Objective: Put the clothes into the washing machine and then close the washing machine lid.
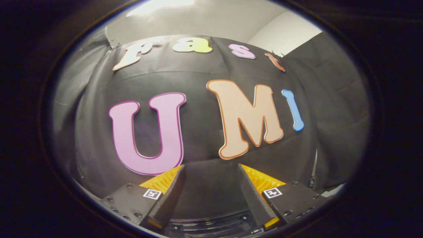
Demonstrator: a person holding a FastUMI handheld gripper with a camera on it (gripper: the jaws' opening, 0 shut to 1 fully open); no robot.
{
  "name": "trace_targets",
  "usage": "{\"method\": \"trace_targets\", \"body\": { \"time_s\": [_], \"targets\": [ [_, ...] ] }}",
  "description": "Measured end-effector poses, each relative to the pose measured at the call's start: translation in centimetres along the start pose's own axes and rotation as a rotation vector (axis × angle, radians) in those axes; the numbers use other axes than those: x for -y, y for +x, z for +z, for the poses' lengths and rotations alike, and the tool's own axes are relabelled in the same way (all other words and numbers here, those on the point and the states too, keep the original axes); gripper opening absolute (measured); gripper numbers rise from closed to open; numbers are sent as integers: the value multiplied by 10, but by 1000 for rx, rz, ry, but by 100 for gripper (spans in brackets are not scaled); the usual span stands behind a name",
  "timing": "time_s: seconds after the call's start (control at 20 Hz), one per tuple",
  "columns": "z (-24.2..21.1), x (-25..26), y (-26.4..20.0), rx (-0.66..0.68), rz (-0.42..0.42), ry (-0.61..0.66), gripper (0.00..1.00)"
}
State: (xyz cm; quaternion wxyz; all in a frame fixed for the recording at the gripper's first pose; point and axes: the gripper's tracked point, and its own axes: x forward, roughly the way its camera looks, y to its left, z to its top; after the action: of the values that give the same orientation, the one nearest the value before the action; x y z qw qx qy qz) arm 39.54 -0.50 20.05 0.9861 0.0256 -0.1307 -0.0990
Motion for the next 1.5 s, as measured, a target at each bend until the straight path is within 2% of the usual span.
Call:
{"method": "trace_targets", "body": {
  "time_s": [0.3, 0.4, 0.55, 0.6, 0.65, 0.7, 0.75, 0.8, 0.85, 1.5],
  "targets": [
    [-55, -33, 24, -77, 77, -117, 95],
    [-63, -35, 30, -66, 87, -230, 96],
    [-102, -42, 24, -150, 140, -311, 96],
    [-106, -40, 21, -178, 166, -281, 94],
    [-122, -34, 24, -211, 172, -181, 93],
    [-138, -31, 25, -309, 201, -53, 92],
    [-144, -40, 20, -251, 253, -129, 93],
    [-139, -34, 19, -251, 267, -143, 93],
    [-145, -34, 19, -262, 252, -110, 94],
    [-133, -25, 0, -227, 232, -126, 96]
  ]
}}
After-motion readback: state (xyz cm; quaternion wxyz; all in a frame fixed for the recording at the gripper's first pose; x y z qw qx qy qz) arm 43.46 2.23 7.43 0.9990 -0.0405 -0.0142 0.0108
